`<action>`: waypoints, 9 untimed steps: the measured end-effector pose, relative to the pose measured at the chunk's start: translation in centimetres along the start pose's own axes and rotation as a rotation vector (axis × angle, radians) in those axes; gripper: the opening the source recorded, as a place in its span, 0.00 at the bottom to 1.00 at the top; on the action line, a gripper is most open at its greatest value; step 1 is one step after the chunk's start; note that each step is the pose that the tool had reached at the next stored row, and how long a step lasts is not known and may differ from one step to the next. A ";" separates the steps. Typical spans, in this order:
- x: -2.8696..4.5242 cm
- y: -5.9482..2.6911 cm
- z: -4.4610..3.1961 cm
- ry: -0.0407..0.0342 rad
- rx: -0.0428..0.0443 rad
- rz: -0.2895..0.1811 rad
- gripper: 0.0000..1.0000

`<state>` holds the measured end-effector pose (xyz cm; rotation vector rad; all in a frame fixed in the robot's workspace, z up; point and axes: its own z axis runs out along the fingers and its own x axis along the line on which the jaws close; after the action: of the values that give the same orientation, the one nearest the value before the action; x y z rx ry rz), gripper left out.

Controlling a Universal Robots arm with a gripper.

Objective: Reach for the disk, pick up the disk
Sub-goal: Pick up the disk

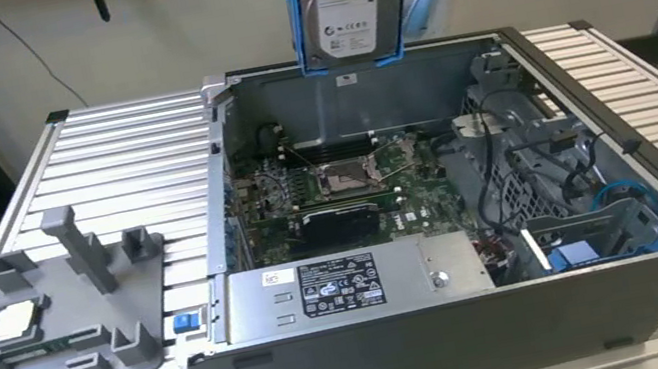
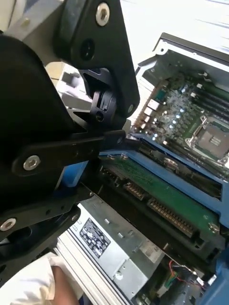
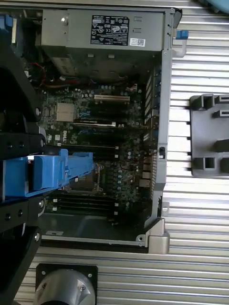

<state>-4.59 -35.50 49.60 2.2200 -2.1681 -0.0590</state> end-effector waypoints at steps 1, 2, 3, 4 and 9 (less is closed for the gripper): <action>0.01 -0.48 -0.03 0.0000 -0.0004 0.000 0.00; 0.02 -0.92 -0.05 0.0000 -0.0008 0.000 0.00; 0.03 -1.33 -0.08 0.0001 -0.0011 0.000 0.00; 0.04 -1.78 -0.10 0.0001 -0.0015 0.000 0.00; 0.09 -3.88 -0.21 -0.0001 -0.0031 0.000 0.00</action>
<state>-0.70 -35.51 49.60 2.2185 -2.1665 -0.0624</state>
